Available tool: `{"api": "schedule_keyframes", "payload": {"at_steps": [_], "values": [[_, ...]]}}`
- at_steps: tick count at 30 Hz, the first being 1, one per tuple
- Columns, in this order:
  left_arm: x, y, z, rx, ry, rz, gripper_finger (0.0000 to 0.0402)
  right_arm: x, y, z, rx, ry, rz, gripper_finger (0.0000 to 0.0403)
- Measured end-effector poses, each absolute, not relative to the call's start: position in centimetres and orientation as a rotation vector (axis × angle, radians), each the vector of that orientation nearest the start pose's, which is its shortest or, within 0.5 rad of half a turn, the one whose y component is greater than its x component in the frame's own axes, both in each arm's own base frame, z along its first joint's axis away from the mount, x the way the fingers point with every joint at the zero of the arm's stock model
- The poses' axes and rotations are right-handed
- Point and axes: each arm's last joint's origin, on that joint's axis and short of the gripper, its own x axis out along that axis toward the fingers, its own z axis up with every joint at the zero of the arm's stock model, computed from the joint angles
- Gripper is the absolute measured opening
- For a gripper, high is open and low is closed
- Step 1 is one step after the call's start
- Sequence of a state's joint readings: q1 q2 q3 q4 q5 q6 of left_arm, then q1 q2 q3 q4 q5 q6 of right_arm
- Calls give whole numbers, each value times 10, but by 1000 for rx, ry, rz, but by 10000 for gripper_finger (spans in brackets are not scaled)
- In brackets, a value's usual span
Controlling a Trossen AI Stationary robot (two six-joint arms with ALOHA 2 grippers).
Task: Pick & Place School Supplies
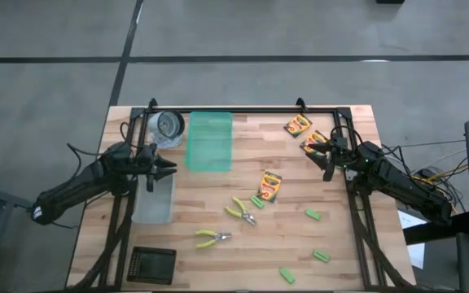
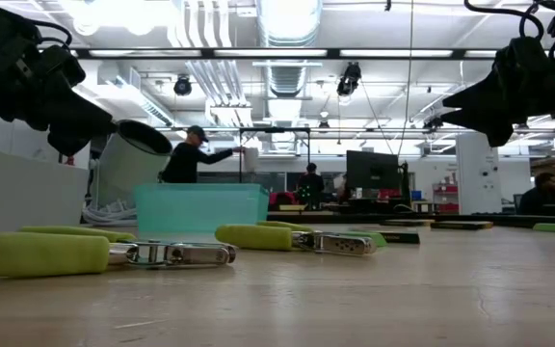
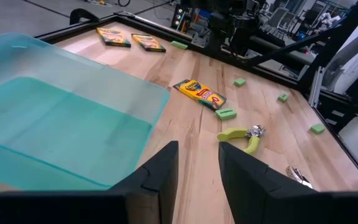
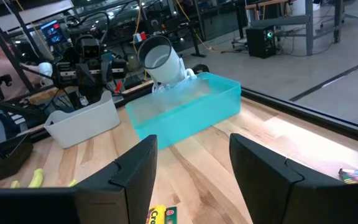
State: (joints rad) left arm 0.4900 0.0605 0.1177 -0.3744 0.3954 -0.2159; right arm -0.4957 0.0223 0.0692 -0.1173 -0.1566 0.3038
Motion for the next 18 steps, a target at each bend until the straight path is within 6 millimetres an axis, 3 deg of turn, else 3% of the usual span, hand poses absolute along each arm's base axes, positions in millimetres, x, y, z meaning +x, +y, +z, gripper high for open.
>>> {"api": "schedule_keyframes", "payload": {"at_steps": [5,18], "values": [[82,32,164,-244,281,119,119,85,-41,174,323,15,-347,196],[84,33,168,-270,227,125,119,85,-41,174,323,15,-347,196]]}}
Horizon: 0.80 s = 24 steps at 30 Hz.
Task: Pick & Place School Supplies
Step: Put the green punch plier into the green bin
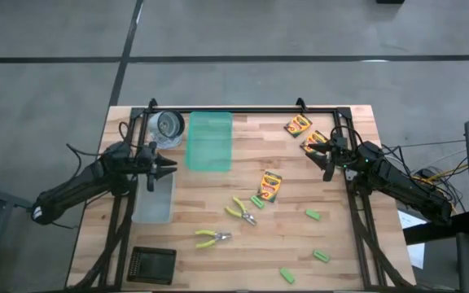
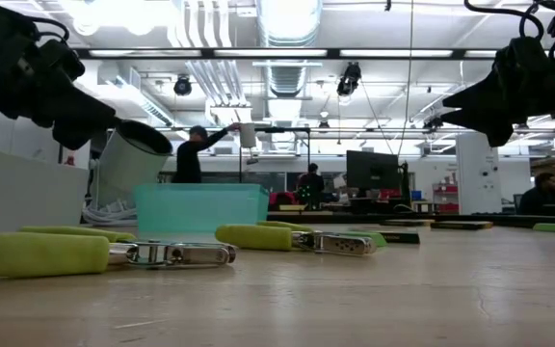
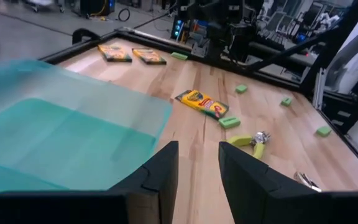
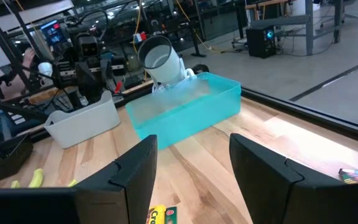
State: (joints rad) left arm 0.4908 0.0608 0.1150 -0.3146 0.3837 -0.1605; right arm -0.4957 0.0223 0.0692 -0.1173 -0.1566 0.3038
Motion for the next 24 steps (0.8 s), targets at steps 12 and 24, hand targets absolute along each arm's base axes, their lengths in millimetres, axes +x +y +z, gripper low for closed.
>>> {"api": "schedule_keyframes", "payload": {"at_steps": [12,24], "values": [[85,34,173,-315,174,153,119,85,-41,174,323,15,-347,196],[75,28,222,-144,44,121,119,85,-41,174,323,15,-347,196]]}}
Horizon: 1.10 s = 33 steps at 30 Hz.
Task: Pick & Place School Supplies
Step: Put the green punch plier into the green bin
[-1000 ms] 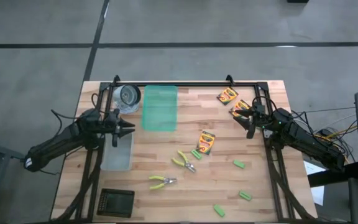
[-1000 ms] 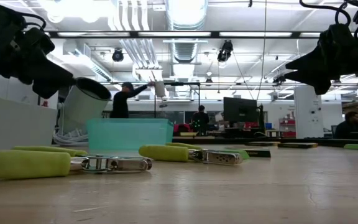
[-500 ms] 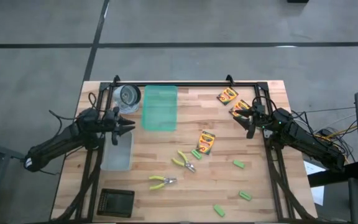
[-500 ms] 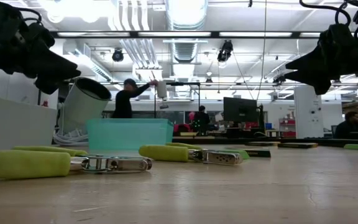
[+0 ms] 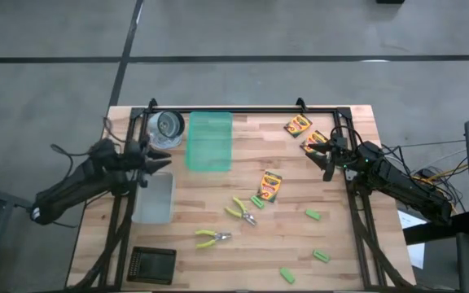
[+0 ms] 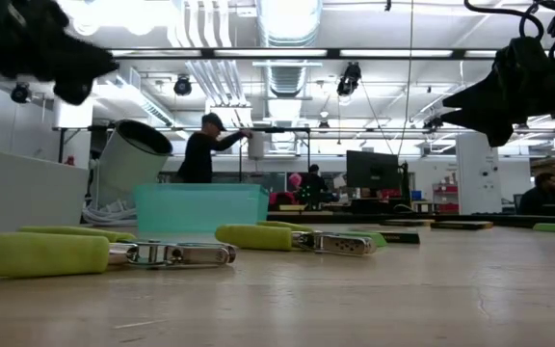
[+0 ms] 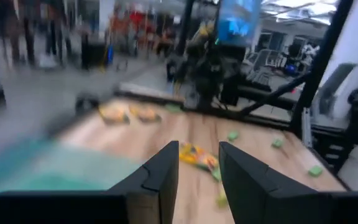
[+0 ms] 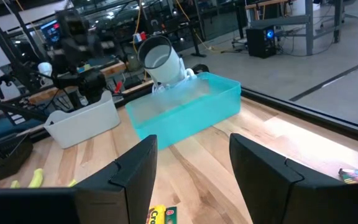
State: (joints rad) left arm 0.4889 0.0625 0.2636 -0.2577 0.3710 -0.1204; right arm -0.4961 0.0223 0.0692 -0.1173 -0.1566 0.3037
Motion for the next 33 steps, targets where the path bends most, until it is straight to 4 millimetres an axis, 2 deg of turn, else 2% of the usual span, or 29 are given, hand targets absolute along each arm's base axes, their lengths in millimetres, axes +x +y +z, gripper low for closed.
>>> {"api": "schedule_keyframes", "payload": {"at_steps": [10,21,33], "values": [[69,25,272,-74,0,145,120,85,-41,174,324,16,-347,196],[76,28,311,-97,169,96,122,85,-41,174,324,16,-347,196],[91,29,335,-45,198,-64,198,85,-41,174,324,16,-347,196]]}}
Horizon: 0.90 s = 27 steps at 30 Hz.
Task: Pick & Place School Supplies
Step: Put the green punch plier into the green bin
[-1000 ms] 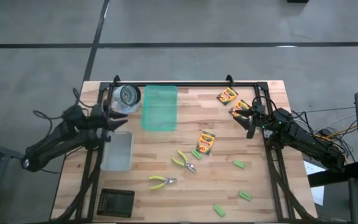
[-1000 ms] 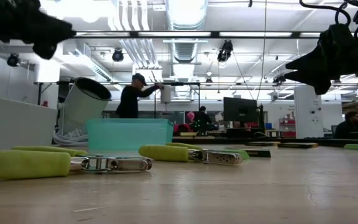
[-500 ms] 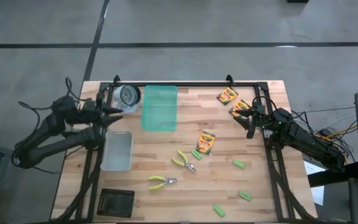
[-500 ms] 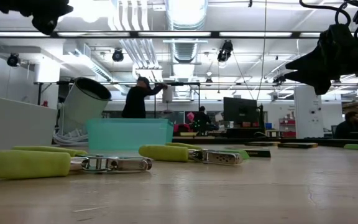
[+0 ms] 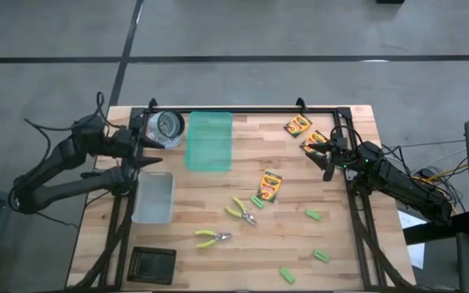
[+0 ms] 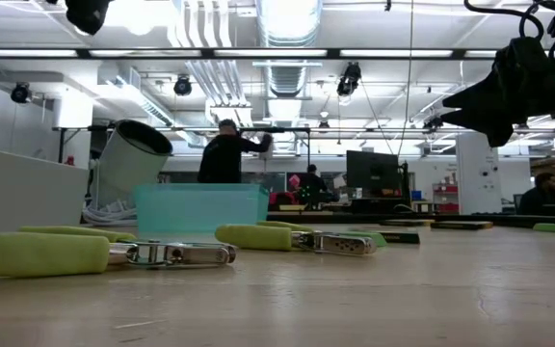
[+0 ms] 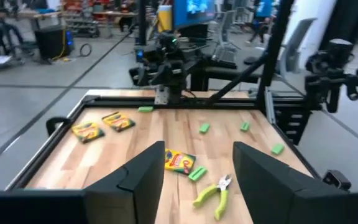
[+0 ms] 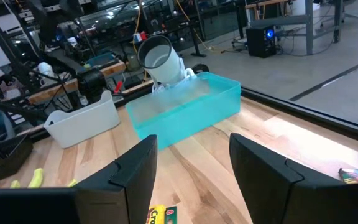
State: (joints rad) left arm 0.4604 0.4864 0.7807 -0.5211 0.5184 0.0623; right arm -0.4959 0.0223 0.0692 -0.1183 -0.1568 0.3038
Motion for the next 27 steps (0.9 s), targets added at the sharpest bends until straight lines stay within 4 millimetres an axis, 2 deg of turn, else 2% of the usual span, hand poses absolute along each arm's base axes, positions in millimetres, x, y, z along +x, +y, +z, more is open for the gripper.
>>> {"api": "schedule_keyframes", "payload": {"at_steps": [5,14,22,27], "values": [[93,25,344,-8,243,-114,200,85,-41,174,324,16,-347,196],[109,16,339,0,345,-136,200,85,-41,174,324,16,-347,196],[125,-5,340,71,337,-187,200,85,-41,174,324,16,-347,196],[137,-22,335,39,390,-200,200,85,-41,174,324,16,-347,196]]}}
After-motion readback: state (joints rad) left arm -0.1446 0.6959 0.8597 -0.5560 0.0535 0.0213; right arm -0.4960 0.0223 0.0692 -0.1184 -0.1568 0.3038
